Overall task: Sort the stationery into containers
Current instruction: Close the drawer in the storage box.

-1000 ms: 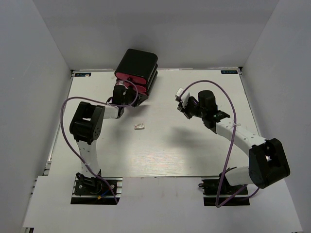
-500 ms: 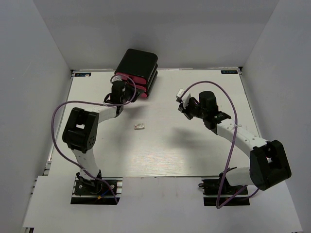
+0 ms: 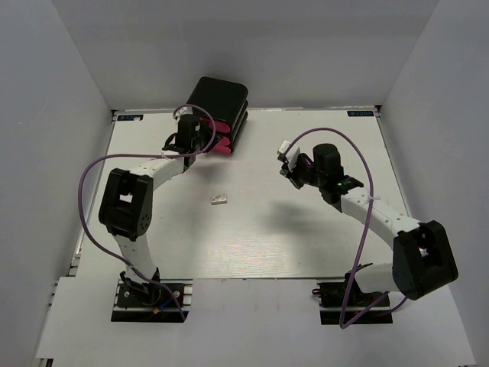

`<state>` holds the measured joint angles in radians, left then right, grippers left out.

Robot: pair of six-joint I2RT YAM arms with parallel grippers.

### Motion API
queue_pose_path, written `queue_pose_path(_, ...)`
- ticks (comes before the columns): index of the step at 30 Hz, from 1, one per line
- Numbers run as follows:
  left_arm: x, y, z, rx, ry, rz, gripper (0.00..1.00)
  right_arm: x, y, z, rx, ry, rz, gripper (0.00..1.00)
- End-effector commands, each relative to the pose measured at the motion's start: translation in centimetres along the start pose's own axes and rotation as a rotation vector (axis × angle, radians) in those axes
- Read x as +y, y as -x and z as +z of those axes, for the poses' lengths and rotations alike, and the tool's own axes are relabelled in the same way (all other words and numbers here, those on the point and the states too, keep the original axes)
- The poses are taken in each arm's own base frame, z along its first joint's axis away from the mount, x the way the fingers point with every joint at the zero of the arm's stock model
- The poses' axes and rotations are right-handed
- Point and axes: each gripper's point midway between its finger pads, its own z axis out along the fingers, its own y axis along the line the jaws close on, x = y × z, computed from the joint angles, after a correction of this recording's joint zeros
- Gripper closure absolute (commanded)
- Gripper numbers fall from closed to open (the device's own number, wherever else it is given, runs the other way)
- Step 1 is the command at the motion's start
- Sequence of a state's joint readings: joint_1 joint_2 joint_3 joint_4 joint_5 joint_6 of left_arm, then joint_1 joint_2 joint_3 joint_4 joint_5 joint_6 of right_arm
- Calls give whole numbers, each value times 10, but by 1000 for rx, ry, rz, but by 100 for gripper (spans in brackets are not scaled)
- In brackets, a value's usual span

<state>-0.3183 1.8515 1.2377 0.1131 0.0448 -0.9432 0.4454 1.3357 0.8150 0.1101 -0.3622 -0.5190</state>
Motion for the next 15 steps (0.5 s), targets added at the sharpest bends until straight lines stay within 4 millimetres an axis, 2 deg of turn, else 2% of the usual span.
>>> queue_pose_path(1, -4, 10, 2, -30, 27, 37, 82, -8, 17, -4, -47, -23, -4, 100)
queue_pose_path(6, -7, 6, 13, -16, 31, 41, 81, -9, 17, -4, -47, -26, -6, 100)
queue_pose_path(12, -3, -1, 10, -5, 48, 45, 81, -8, 16, -4, -43, -24, -7, 100)
queue_pose_path(15, -4, 0, 8, -11, 40, 56, 84, -8, 14, -4, -42, -25, -4, 100)
